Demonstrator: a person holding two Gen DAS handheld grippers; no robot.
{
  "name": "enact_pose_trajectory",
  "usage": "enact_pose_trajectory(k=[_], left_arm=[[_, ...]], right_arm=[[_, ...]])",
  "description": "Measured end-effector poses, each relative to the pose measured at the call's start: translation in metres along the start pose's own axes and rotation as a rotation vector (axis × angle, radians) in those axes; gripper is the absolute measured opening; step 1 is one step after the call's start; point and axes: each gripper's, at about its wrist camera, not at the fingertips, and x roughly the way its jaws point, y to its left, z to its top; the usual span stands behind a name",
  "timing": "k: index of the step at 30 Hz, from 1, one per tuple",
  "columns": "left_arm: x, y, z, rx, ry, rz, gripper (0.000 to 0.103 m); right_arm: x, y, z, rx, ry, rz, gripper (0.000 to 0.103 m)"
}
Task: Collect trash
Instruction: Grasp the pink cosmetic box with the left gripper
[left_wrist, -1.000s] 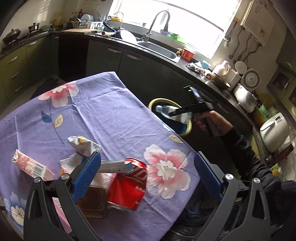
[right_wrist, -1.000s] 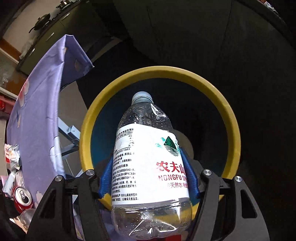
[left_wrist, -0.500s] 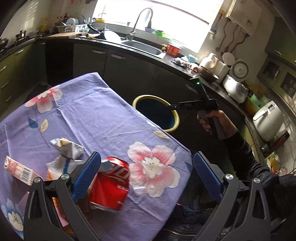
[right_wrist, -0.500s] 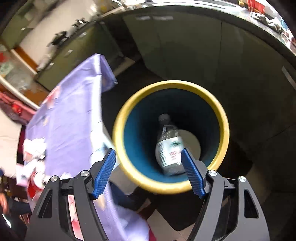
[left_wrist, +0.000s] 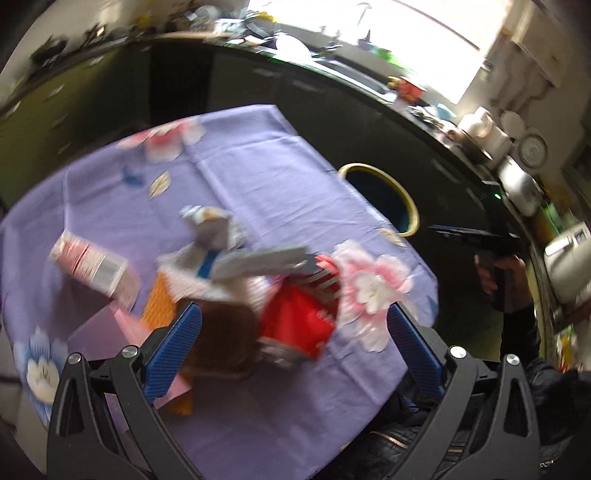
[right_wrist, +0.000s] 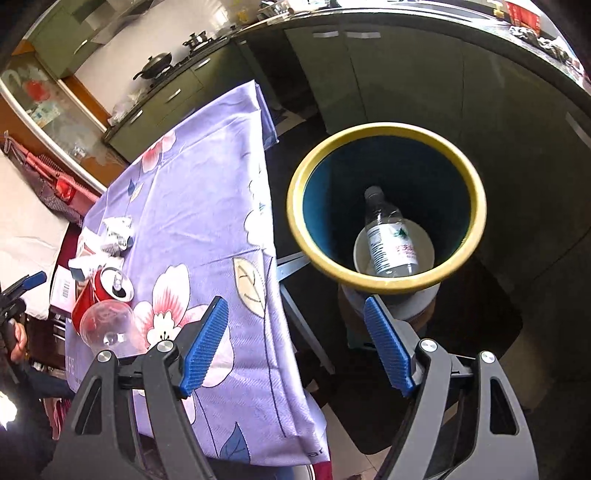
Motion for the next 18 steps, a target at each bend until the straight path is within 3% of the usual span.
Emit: enact_pose_trajectory(k=[10, 18], left_arm=[[-0.011, 0.058, -0.013, -0.142, 0.024, 0.261, 0.096], [-0.012, 0.069, -0.025, -0.219, 0.032, 0.313, 0.096]], right_arm=[[0.02, 0.016, 0.006, -0.034, 0.028, 0.022, 0.076], [0.029, 0.024, 0.006, -0.055, 0.057, 0.039, 0.076]])
